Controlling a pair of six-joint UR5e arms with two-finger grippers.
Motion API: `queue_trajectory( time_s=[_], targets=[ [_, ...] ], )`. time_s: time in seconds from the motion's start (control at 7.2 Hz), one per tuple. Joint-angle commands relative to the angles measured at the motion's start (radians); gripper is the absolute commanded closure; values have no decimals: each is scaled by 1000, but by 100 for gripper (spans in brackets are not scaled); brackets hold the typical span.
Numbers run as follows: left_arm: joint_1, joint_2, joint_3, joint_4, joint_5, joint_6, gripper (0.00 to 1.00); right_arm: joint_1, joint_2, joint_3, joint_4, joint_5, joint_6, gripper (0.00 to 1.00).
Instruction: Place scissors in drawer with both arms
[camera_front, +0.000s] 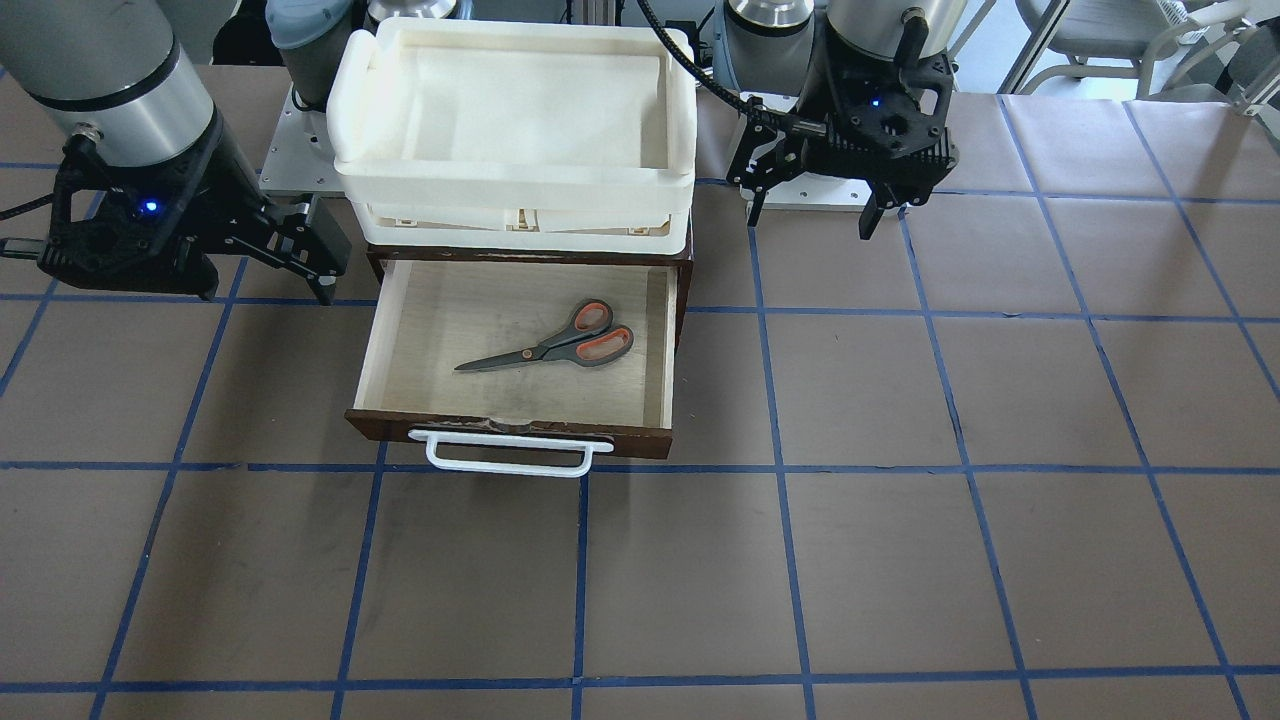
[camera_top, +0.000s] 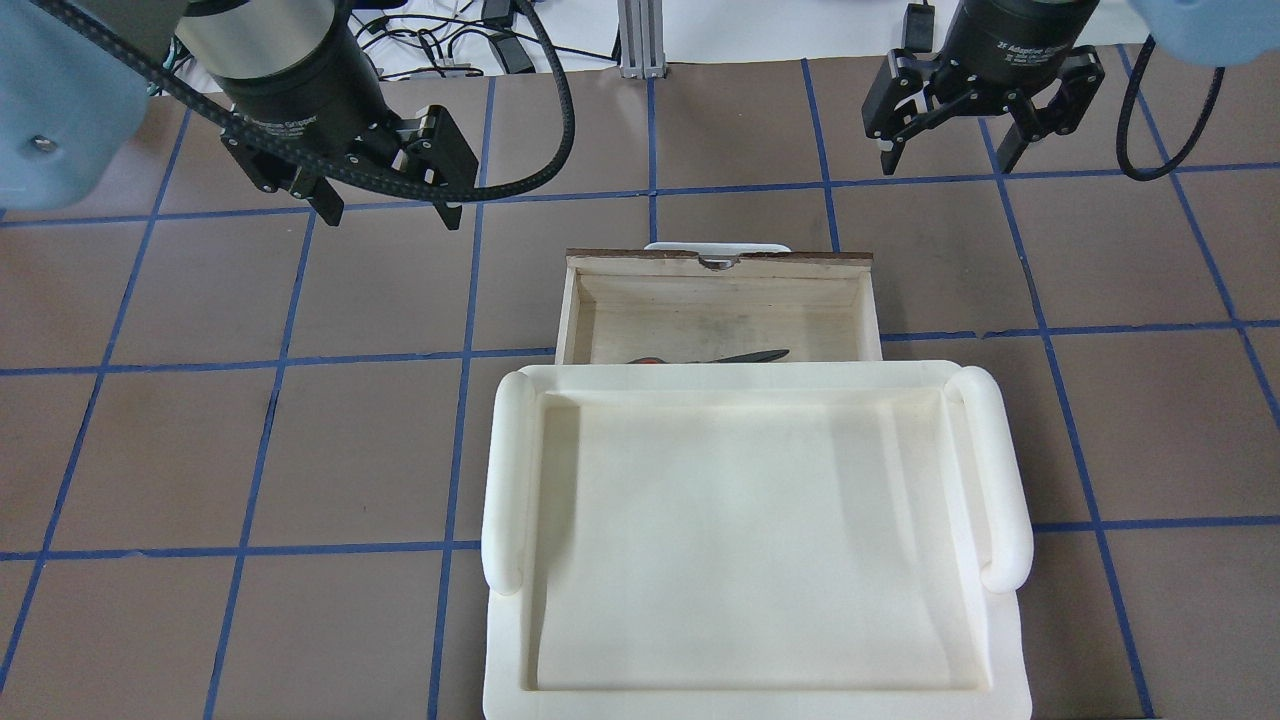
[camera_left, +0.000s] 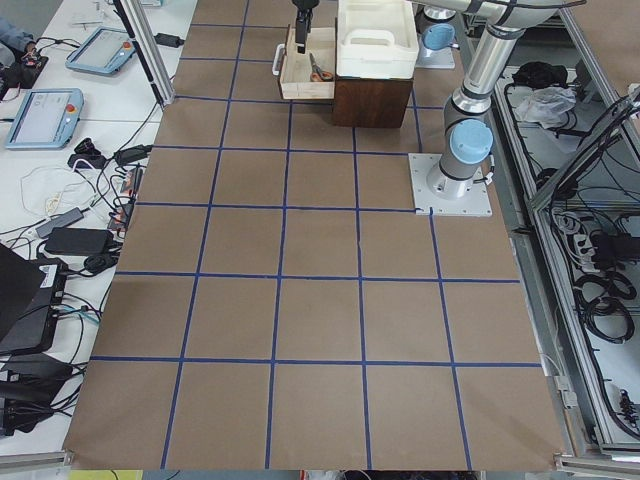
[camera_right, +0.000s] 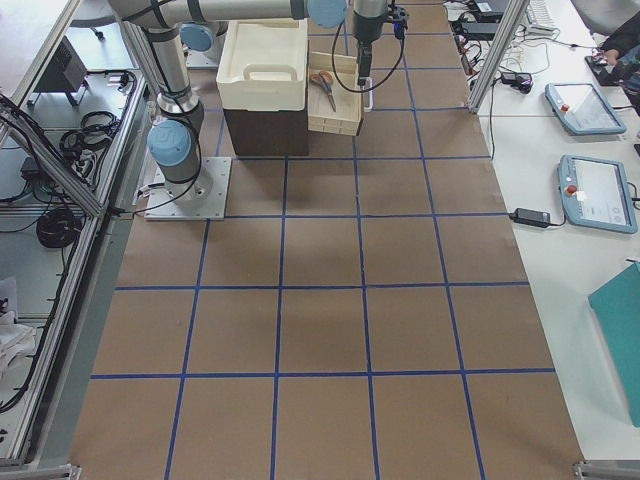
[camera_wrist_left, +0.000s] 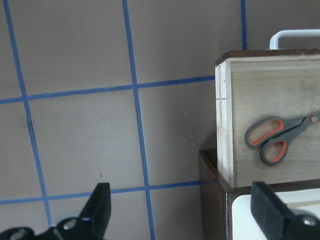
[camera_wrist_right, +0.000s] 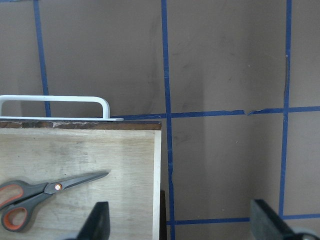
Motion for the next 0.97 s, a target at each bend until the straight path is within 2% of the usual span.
queue_trajectory(
  time_s=[0.0,0.83],
  targets=[
    [33,27,5,-39,22,-22,0,1,0,0,1,-1,0,0],
    [42,41,-13,-22,26,-22,0,-1,0,0,1,-1,0,0]
  ],
)
